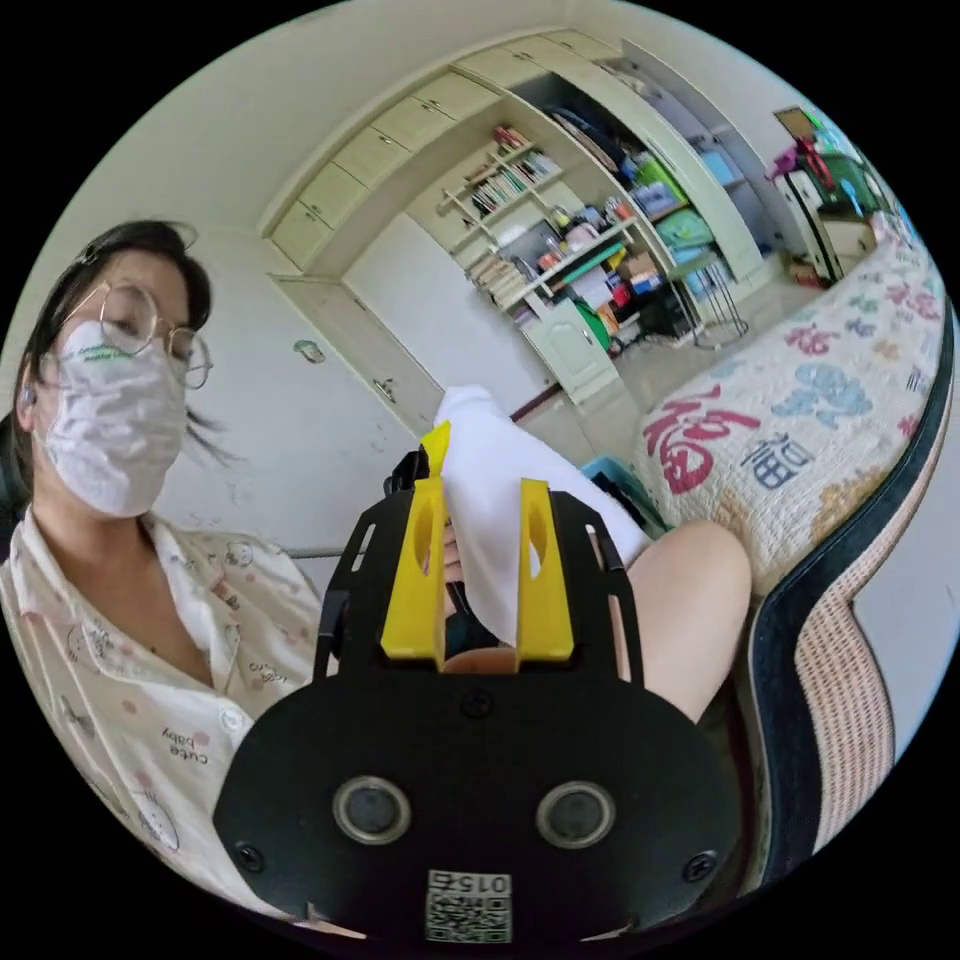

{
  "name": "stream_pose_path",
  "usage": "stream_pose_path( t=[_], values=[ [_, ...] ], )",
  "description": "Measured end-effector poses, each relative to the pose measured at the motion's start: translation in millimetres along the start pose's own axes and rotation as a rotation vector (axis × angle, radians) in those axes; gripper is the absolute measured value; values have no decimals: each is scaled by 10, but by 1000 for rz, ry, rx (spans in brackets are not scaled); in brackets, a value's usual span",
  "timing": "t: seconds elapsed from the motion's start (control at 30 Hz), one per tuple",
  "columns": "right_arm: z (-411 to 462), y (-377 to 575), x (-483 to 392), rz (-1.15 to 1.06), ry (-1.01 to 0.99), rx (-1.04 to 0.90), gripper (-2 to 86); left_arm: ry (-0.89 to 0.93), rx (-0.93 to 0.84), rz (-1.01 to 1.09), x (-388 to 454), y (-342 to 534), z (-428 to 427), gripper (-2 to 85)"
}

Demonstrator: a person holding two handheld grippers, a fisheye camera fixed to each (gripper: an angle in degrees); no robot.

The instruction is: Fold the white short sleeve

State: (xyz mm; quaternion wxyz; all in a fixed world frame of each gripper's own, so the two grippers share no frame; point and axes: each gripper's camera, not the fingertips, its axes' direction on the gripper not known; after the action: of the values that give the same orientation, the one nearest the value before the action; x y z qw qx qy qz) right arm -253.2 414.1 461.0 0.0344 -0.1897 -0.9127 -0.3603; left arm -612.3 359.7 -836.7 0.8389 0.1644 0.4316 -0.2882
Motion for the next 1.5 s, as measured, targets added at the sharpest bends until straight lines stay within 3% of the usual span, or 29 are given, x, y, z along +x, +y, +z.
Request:
stream_pose_path(
  t=[0.2, 0.37, 0.5, 0.67, 0.83, 1.27, 1.5],
  values=[
    [-1121, 228, -412, -137, 113, 214, 114, 274, -44, 90, 656, -92, 503, 10],
    [-1998, 563, -672, -171, 455, 422, 134, 404, -113, 108, 1016, 87, 1340, 10],
    [-2426, 783, -489, -88, 594, 494, 131, 397, -213, 37, 935, 533, 2003, 11],
    [-2713, 1204, 11, 118, 816, 570, 129, 299, -499, -79, 543, 1439, 2802, 12],
    [-2738, 1513, 256, 219, 853, 627, 128, 348, -543, -104, 451, 1590, 3029, 11],
    [-2236, 903, 737, 161, 859, 452, 131, 340, -624, -52, 180, 1369, 3272, 27],
    [-2309, 899, 836, 192, 868, 477, 77, 255, -635, -30, 2, 1268, 3417, 50]
  ],
)
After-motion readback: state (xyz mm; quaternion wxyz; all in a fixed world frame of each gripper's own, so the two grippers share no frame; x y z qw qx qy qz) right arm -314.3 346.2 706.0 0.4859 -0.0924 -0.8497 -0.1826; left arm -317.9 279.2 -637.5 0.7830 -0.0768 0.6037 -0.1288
